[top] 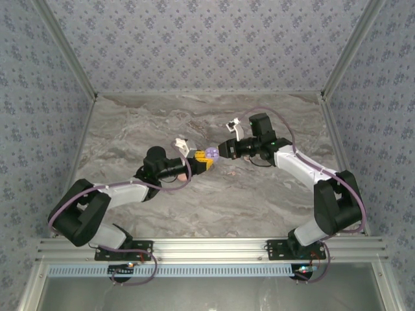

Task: Insert the wireless bluetooth earbuds into the charging case

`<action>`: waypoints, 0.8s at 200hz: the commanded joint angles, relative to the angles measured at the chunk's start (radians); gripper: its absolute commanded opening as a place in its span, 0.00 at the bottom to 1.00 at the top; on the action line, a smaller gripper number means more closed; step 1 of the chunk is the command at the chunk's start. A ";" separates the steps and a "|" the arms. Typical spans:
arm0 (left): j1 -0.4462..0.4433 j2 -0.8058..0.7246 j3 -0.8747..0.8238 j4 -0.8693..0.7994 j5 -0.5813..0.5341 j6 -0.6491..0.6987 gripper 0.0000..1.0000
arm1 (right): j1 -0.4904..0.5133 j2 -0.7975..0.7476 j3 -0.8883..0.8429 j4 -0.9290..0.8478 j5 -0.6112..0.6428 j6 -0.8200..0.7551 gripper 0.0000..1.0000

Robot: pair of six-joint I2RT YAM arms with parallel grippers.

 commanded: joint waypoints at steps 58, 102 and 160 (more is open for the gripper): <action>0.006 0.044 0.031 0.005 -0.027 -0.015 0.10 | 0.003 -0.061 -0.022 0.056 -0.060 0.006 0.18; 0.025 0.055 0.033 0.002 -0.059 -0.054 0.10 | -0.008 -0.093 -0.051 0.069 -0.048 -0.002 0.18; 0.034 0.057 0.046 -0.032 -0.149 -0.099 0.10 | -0.014 -0.111 -0.041 -0.032 0.127 -0.021 0.19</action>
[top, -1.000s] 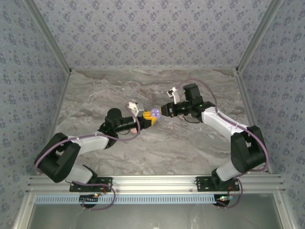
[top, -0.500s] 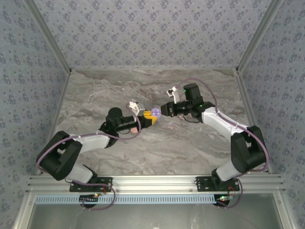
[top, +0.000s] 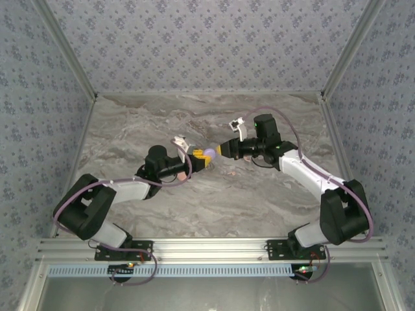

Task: Insert the wireless bluetooth earbuds into the charging case

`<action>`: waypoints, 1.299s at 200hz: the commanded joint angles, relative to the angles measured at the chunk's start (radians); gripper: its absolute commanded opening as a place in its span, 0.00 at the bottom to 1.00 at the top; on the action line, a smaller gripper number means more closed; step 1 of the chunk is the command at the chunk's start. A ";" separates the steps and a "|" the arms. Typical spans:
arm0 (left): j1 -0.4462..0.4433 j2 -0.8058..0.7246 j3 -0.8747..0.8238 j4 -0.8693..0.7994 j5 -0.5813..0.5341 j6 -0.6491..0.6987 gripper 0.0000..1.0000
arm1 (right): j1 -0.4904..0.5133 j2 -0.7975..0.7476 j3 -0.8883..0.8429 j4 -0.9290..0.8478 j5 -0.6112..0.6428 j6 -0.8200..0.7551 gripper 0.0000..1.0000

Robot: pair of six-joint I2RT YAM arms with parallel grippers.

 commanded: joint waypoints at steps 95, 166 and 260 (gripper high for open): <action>0.067 0.077 0.311 -0.565 -0.314 -0.155 0.11 | -0.015 -0.035 -0.015 -0.166 0.419 -0.012 0.21; 0.153 0.292 0.642 -0.990 -0.339 -0.229 0.11 | -0.015 -0.039 -0.030 -0.182 0.426 -0.007 0.22; 0.206 0.552 0.890 -1.100 -0.280 -0.230 0.10 | -0.015 -0.035 -0.038 -0.204 0.444 0.004 0.23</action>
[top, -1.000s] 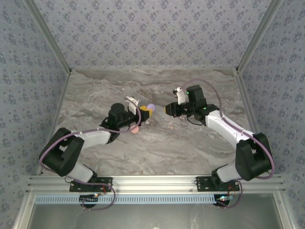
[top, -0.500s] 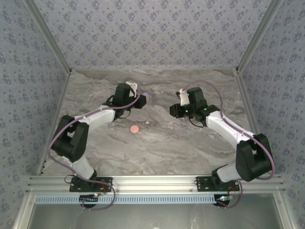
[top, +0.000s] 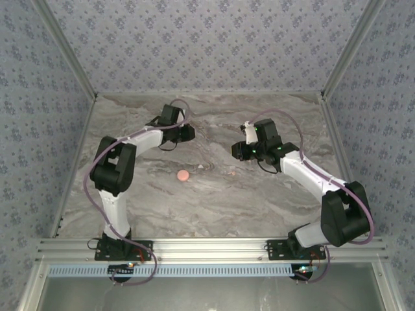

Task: Insert the wireless bluetooth earbuds into the charging case

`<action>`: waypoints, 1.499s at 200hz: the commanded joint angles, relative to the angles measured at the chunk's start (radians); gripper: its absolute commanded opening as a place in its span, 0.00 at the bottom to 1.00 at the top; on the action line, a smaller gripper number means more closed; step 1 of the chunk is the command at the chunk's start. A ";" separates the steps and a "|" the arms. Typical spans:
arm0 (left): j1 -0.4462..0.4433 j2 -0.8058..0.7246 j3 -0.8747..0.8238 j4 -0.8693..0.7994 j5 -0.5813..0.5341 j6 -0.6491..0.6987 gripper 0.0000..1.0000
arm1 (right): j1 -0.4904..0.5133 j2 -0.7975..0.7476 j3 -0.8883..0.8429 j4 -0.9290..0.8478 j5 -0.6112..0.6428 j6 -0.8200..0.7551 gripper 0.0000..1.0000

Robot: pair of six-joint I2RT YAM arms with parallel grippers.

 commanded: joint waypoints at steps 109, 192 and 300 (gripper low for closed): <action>0.021 0.196 0.169 -0.053 0.069 -0.013 0.10 | -0.003 -0.018 -0.034 -0.040 0.032 0.010 0.23; 0.026 0.210 0.233 -0.125 -0.009 0.031 0.56 | -0.005 -0.018 -0.040 -0.057 0.053 0.000 0.24; 0.017 -0.211 -0.088 -0.265 -0.174 0.188 0.71 | -0.010 -0.018 -0.050 -0.074 0.084 -0.016 0.26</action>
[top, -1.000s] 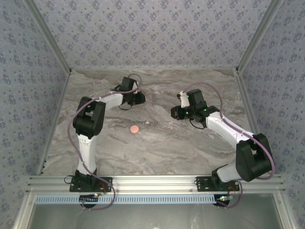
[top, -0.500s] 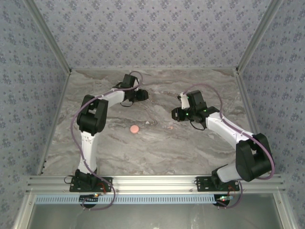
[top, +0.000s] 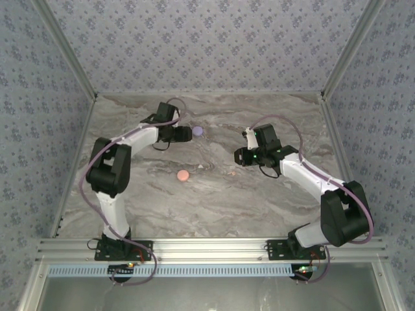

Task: Insert the wireless bluetooth earbuds into the charging case

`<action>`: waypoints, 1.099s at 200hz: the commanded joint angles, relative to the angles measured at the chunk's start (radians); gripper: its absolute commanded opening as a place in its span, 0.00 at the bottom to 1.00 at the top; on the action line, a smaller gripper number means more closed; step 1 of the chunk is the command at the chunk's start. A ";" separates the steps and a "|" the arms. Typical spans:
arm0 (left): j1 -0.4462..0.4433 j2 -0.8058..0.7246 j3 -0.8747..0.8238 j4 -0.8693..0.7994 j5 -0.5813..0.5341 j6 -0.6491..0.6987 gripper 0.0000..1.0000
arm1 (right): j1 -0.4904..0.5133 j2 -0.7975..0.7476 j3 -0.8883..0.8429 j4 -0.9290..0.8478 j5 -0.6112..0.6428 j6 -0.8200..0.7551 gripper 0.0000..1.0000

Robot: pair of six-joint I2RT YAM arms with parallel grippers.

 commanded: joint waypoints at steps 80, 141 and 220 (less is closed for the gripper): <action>-0.157 -0.354 -0.240 -0.292 -0.118 0.047 0.77 | -0.023 -0.022 -0.012 -0.055 0.044 -0.038 0.27; -0.248 -0.291 -0.232 -0.365 -0.141 0.059 0.81 | -0.026 -0.039 -0.017 -0.064 0.046 -0.041 0.28; -0.258 -0.147 -0.187 -0.354 -0.135 0.081 0.80 | -0.029 -0.043 -0.017 -0.069 0.048 -0.039 0.29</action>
